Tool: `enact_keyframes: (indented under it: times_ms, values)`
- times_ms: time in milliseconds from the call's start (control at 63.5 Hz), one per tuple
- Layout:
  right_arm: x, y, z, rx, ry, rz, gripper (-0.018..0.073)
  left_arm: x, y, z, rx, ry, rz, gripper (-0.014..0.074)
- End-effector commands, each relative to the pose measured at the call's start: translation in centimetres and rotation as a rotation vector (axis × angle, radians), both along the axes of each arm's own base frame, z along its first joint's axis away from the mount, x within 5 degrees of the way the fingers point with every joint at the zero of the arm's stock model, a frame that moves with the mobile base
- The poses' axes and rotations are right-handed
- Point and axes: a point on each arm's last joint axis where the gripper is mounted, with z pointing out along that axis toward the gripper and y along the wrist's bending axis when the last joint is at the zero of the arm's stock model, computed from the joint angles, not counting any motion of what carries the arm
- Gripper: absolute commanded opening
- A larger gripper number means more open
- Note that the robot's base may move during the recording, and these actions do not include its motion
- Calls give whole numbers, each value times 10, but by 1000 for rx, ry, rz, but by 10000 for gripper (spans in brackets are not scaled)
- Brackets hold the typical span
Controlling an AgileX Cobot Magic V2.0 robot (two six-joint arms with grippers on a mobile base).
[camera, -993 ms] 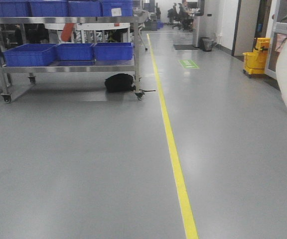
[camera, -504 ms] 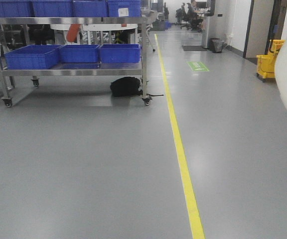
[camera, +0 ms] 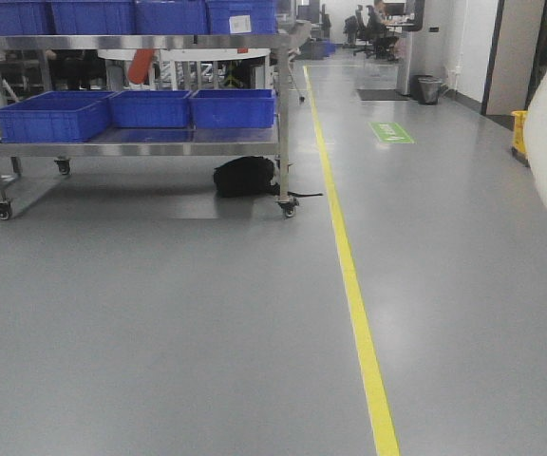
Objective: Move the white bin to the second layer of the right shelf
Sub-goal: 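Drive across the floor carrying the bin in the right gripper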
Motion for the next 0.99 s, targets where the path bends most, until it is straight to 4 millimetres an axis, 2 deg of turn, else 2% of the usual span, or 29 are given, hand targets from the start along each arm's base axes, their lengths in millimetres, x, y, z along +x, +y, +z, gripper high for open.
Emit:
enact_keyframes:
  times_ms: [0, 977]
  values:
    - [4, -1, 15, 7, -114, -10, 48, 0, 0, -4, -11, -60, 1, 85]
    - [5, -1, 15, 10, -110, -10, 48, 0, 0, -4, -11, -60, 1, 85]
